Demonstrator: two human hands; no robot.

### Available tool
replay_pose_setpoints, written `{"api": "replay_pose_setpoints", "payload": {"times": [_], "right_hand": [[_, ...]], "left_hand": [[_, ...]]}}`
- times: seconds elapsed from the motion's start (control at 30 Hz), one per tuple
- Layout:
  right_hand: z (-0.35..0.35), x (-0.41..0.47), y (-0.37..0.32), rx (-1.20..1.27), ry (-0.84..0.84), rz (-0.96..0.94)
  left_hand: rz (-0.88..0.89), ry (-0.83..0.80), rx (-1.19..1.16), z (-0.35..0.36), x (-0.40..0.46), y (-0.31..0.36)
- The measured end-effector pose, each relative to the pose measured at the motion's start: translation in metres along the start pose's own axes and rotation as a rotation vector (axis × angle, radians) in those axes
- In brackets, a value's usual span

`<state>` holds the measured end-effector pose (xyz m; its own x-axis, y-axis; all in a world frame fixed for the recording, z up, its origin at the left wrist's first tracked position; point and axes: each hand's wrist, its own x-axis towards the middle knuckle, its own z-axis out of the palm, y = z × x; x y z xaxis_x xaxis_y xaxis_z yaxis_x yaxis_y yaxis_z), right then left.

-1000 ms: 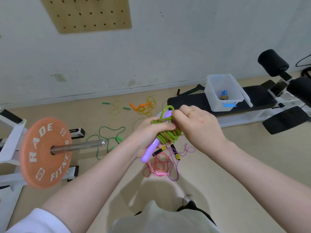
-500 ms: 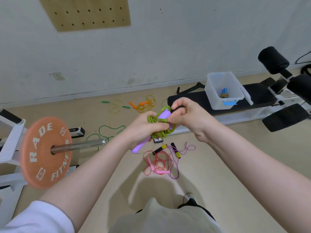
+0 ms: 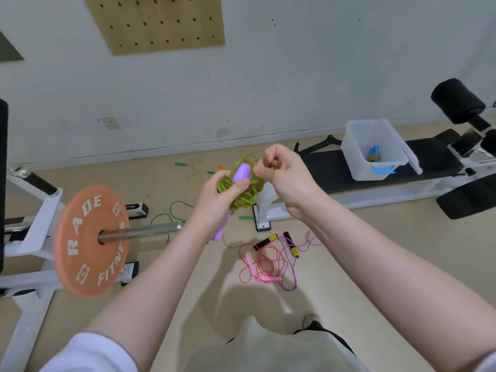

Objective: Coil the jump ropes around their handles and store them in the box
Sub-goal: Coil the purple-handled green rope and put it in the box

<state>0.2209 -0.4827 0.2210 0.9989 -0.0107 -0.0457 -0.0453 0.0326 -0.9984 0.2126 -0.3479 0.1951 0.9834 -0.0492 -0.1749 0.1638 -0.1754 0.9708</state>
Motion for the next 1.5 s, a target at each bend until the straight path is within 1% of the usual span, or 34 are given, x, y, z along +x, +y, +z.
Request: {"api": "replay_pose_setpoints", "payload": {"times": [0.07,0.1,0.13,0.17,0.2,0.27,0.3,0.33,0.4,0.47,0.5,0.53,0.6,0.63,0.7,0.73,0.83,0.9,1.0,1.07,1.1,1.17,1.2,1.27,1.33,1.4,1.47,1.5], "right_hand": [[0.006,-0.007,0.004,0.026,0.031,-0.094],[0.007,-0.010,0.007,-0.012,0.037,-0.146],[0.005,-0.013,0.011,-0.106,0.034,-0.218],[0.002,-0.015,0.015,-0.269,0.015,-0.294],[-0.002,-0.015,0.019,-0.483,-0.026,-0.356],[-0.010,-0.014,0.026,-0.887,-0.131,-0.428],[-0.012,-0.012,0.029,-1.010,-0.183,-0.433],[-0.012,-0.009,0.032,-1.051,-0.240,-0.401],[-0.011,-0.004,0.029,-0.949,-0.286,-0.279],[-0.009,0.002,0.025,-0.785,-0.286,-0.181],[-0.008,0.005,0.025,-0.742,-0.295,-0.139],[-0.007,0.007,0.023,-0.748,-0.313,-0.108],[-0.004,0.011,0.025,-0.900,-0.351,-0.073],[-0.003,0.012,0.027,-0.987,-0.371,-0.051],[-0.003,0.013,0.031,-1.040,-0.422,-0.013],[-0.004,0.013,0.033,-1.033,-0.447,-0.017],[-0.006,0.014,0.031,-1.008,-0.480,-0.064],[-0.007,0.019,0.030,-1.065,-0.443,-0.132],[-0.007,0.022,0.030,-1.256,-0.345,-0.328],[-0.015,0.023,0.031,-1.270,-0.331,-0.476],[-0.022,0.023,0.032,-1.224,-0.324,-0.551],[-0.039,0.020,0.037,-1.076,-0.275,-0.696],[-0.050,0.018,0.041,-1.000,-0.251,-0.732],[-0.073,0.014,0.051,-0.913,-0.251,-0.741],[-0.104,0.016,0.064,-0.943,-0.219,-0.806],[-0.141,0.030,0.069,-1.040,-0.187,-0.889],[-0.176,0.051,0.073,-1.104,-0.209,-0.917],[-0.191,0.060,0.073,-1.121,-0.235,-0.903]], "left_hand": [[0.079,-0.002,0.044,-0.009,0.002,0.005],[0.109,-0.007,0.050,-0.011,0.003,0.006],[0.121,-0.005,0.055,-0.013,0.004,0.006],[0.130,0.006,0.076,-0.014,0.005,0.004],[0.150,0.034,0.139,-0.014,0.007,0.002],[0.234,0.125,0.372,-0.013,0.010,-0.009],[0.281,0.162,0.476,-0.011,0.011,-0.014],[0.309,0.188,0.550,-0.008,0.011,-0.018],[0.308,0.209,0.570,-0.002,0.010,-0.020],[0.267,0.201,0.500,0.002,0.012,-0.023],[0.213,0.187,0.433,0.003,0.014,-0.025],[0.124,0.172,0.306,0.004,0.017,-0.027],[-0.106,0.116,-0.003,0.006,0.020,-0.025],[-0.225,0.068,-0.110,0.007,0.022,-0.026],[-0.416,-0.031,-0.143,0.009,0.022,-0.031],[-0.457,-0.067,-0.132,0.010,0.022,-0.036],[-0.454,-0.083,-0.183,0.015,0.025,-0.048],[-0.465,-0.011,-0.226,0.020,0.029,-0.044],[-0.523,0.108,-0.350,0.029,0.042,-0.037],[-0.525,0.129,-0.436,0.037,0.052,-0.033],[-0.529,0.125,-0.461,0.042,0.056,-0.030],[-0.550,0.072,-0.517,0.057,0.063,-0.022],[-0.561,0.036,-0.576,0.065,0.067,-0.020],[-0.593,-0.014,-0.684,0.085,0.073,-0.015],[-0.646,-0.027,-0.754,0.110,0.075,-0.011],[-0.673,-0.018,-0.843,0.139,0.077,-0.001],[-0.658,0.023,-0.886,0.169,0.084,0.007],[-0.657,0.055,-0.877,0.182,0.091,0.011]]}}
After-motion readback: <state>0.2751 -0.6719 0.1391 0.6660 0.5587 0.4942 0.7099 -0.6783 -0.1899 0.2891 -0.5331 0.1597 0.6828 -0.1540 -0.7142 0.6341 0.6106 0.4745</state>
